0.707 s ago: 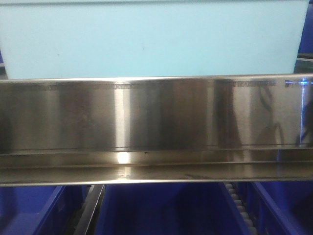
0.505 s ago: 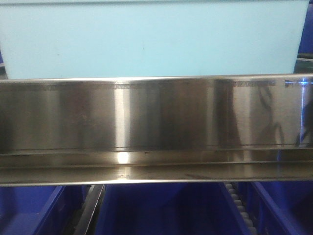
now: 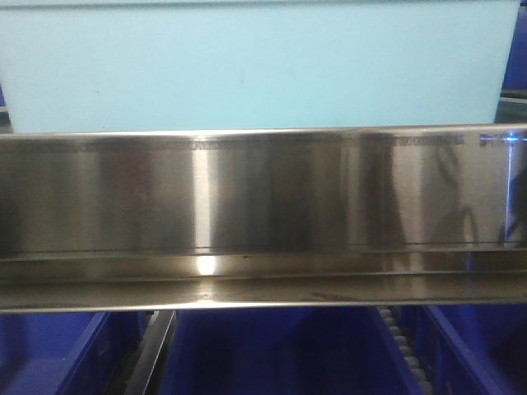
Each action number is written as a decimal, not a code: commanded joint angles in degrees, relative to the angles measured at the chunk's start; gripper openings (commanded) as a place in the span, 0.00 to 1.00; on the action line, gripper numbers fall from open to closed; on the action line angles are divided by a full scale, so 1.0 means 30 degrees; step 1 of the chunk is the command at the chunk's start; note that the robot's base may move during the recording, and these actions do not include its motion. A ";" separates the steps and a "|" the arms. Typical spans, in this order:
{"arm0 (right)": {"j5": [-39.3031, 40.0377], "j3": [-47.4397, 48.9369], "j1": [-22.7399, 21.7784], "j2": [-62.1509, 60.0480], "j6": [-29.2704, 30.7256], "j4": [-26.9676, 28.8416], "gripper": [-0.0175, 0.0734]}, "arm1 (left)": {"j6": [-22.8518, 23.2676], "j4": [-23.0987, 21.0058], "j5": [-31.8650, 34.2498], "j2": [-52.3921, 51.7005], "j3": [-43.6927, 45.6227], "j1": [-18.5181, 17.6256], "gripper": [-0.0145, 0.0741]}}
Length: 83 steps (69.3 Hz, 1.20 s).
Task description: Move two blue bins to right shelf middle
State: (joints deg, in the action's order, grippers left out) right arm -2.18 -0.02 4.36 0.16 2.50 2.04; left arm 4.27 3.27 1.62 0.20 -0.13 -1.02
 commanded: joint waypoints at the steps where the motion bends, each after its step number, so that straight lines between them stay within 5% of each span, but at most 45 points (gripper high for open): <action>1: 0.0431 0.0008 -0.0050 -0.0052 -0.0016 0.0107 0.01 | -0.0028 -0.0085 0.0275 -0.0066 0.0043 -0.0104 0.04; 41: 0.0597 0.0008 -0.0050 -0.0052 -0.0016 0.0107 0.01 | -0.0028 -0.0085 0.0314 -0.0066 0.0043 -0.0100 0.04; 54: 0.2699 0.0008 -0.0050 -0.0052 -0.0016 0.0107 0.01 | -0.0028 0.0025 0.0009 -0.0066 0.0316 -0.0100 0.04; 70: -0.2287 0.4706 -0.0050 -0.0052 -0.0016 0.0107 0.01 | -0.0028 0.1790 -0.5037 0.0037 0.5100 -0.0100 0.04; 83: -0.4012 0.9198 -0.0050 0.2890 -0.0016 0.0107 0.01 | -0.0028 0.2258 -0.7445 0.3341 0.9719 -0.0100 0.04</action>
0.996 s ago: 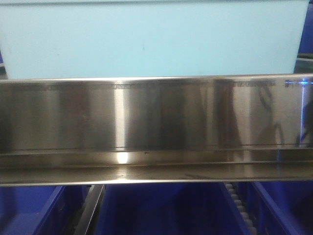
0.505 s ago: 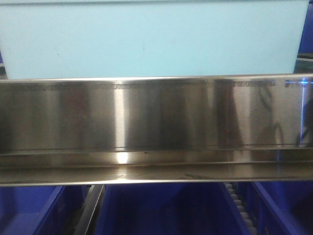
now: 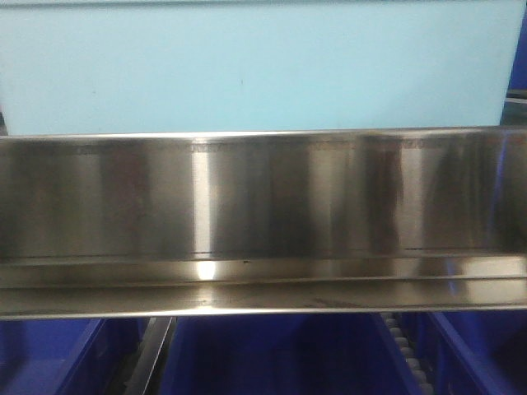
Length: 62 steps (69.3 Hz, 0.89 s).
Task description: Move two blue bins to right shelf middle
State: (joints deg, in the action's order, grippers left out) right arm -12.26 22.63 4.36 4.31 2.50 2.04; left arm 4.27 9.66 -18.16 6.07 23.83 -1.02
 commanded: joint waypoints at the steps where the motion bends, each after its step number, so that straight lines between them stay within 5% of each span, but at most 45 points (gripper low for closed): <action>1: -0.0798 0.2137 -0.0050 0.1815 -0.0016 0.0107 0.01 | -0.0028 0.0128 -0.1063 0.1715 0.2099 -0.0100 0.04; 15: -0.4306 0.7249 -0.0050 0.7161 -0.0016 0.0107 0.01 | -0.0066 0.0362 -0.4924 0.7700 0.8177 -0.0100 0.04; 27: -0.7431 1.1153 -0.0050 1.1229 -0.0016 0.0107 0.01 | -0.0066 0.1780 -0.5123 1.1320 1.0996 -0.0100 0.04; 39: -0.7077 1.2566 -0.0050 1.3254 -0.0016 0.0107 0.01 | -0.0066 0.1636 -0.5046 1.3261 1.1787 -0.0100 0.04; 62: -0.5325 1.2594 -0.0050 1.4604 -0.0016 0.0107 0.01 | -0.0066 -0.0887 -0.4000 1.5084 1.1787 -0.0100 0.04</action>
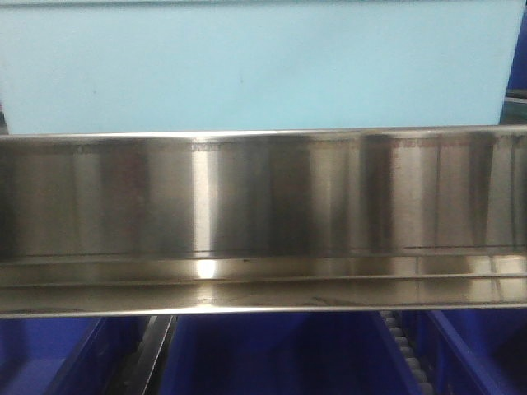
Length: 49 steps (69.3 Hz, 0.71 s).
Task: Move two blue bins to right shelf middle
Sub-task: 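Lower both grippers onto the teal bin's opposite side walls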
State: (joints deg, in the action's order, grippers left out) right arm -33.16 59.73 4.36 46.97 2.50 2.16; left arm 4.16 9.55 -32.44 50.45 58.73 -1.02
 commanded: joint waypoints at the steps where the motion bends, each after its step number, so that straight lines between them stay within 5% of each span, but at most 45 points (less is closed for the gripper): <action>1: 0.1863 0.0227 -0.0050 0.0469 -0.0016 0.0068 0.01 | -0.0030 -0.0962 0.0981 0.0413 0.0156 -0.0100 0.04; 14: 0.2528 0.0283 -0.0050 0.2128 -0.0016 0.0815 0.01 | -0.0030 -0.1743 0.1816 0.2052 0.0205 -0.0100 0.04; 22: 0.0249 0.1387 0.0344 0.3449 -0.0016 0.1765 0.01 | -0.0030 -0.3378 -0.0568 0.3489 0.1804 -0.0227 0.04; 36: -0.4163 0.5289 0.2111 0.6153 -0.1198 0.1711 0.01 | 0.0106 -0.2930 -0.5998 0.6598 0.7028 -0.1912 0.04; 41: -0.4998 0.6153 0.2640 0.7089 -0.2532 0.1035 0.01 | 0.1866 -0.2059 -0.7270 0.7703 0.8399 -0.2653 0.04; 49: -0.6952 0.7447 0.4530 0.8311 -0.6203 -0.2038 0.01 | 0.6373 0.2349 -0.9487 0.9269 1.0135 -0.4797 0.04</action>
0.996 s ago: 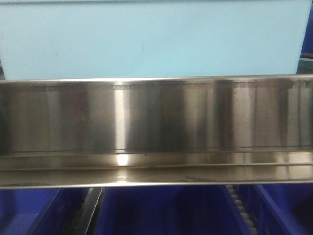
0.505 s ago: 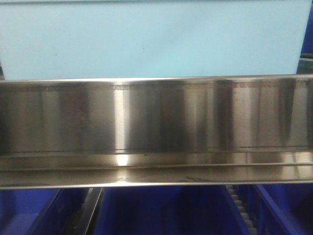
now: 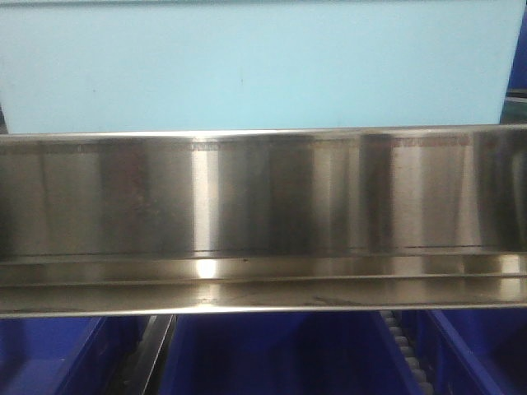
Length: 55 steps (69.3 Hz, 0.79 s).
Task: Move two blue bins to right shelf middle
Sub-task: 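Lower both grippers onto the teal bin's opposite side walls, then close both grippers on the teal bin's side walls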
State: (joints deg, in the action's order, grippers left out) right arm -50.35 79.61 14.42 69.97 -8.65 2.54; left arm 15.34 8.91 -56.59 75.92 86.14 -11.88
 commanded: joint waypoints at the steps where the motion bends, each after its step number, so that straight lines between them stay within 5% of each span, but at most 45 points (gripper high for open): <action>1: -0.1413 0.0932 0.1298 0.0747 -0.2862 -0.2589 0.01 | 0.3003 0.3045 -0.1625 0.0910 0.1116 -0.1449 0.04; 7: -0.2491 0.1577 0.2783 0.1368 -0.4723 -0.4651 0.01 | 0.4517 0.4790 -0.2371 0.1484 0.1627 -0.2882 0.04; 15: -0.4552 0.2239 0.4160 0.2437 -0.5584 -0.5178 0.01 | 0.5483 0.4572 -0.3018 0.2068 0.1943 -0.3948 0.04; 44: -0.5358 0.3090 0.5384 0.4909 -0.6571 -0.5097 0.02 | 0.5320 0.2415 -0.3535 0.3197 0.1943 -0.4070 0.08; 55: -0.5287 0.3090 0.5384 0.4957 -0.6601 -0.5014 0.31 | 0.5319 0.2412 -0.3688 0.3702 0.1943 -0.4142 0.29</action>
State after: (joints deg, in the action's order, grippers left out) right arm -66.37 88.31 30.54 84.89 -28.12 -11.71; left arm 31.49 16.76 -67.51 86.51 91.51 -23.99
